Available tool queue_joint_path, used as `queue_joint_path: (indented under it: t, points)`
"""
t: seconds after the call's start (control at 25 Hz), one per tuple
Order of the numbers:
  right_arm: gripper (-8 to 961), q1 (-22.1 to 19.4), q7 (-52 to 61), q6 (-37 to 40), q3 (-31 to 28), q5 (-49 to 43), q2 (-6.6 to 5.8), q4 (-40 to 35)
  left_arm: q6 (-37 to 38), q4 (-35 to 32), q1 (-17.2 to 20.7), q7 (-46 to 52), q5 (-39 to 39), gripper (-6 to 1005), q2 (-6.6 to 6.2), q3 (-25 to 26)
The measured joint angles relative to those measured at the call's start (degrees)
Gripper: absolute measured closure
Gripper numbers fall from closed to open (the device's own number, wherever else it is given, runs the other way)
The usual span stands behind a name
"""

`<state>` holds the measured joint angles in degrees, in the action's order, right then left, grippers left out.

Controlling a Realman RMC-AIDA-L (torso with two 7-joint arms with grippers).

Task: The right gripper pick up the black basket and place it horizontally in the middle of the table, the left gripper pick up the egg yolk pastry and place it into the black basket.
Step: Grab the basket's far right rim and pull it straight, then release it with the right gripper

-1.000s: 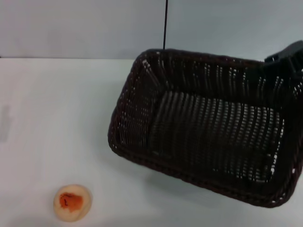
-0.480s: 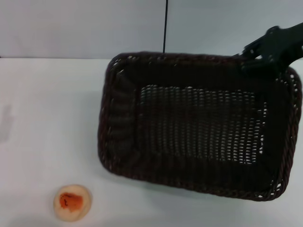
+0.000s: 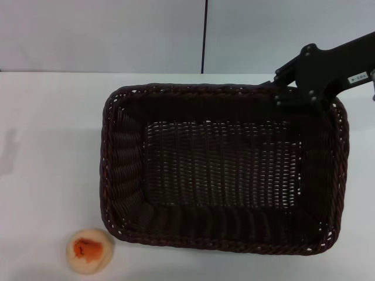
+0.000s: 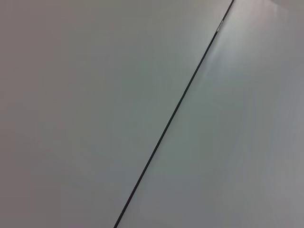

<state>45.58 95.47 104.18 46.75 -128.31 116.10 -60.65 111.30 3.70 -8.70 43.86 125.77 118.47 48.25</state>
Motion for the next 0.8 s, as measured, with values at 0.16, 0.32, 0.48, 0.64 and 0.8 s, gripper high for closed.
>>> queue_joint_path:
  t: [0.16,0.32,0.48,0.64,0.8]
  points:
    - [756,-0.21,-3.19,-0.94,0.17,0.09,0.23,1.36,-0.34,0.06,-0.07,0.0,0.0,245,0.01,-0.08]
    - [757,-1.16,-4.22,-0.83,0.36,0.5,1.44,-1.03,-0.62,0.13,-0.1,0.0,0.0,247,0.0,-0.09]
    - [758,-1.62,-6.49,-0.86,0.42,0.88,1.95,-2.31,-1.02,0.17,-0.09,1.1,0.01,250,0.07,-0.12]
    - [753,-1.6,-8.52,-1.08,0.42,2.16,2.07,-2.4,-1.14,0.18,-0.09,1.91,0.05,252,0.08,-0.18]
    - [710,-1.36,-10.18,-2.75,0.39,3.36,2.11,-2.44,-1.14,0.18,-0.09,1.91,0.05,255,0.08,-0.18]
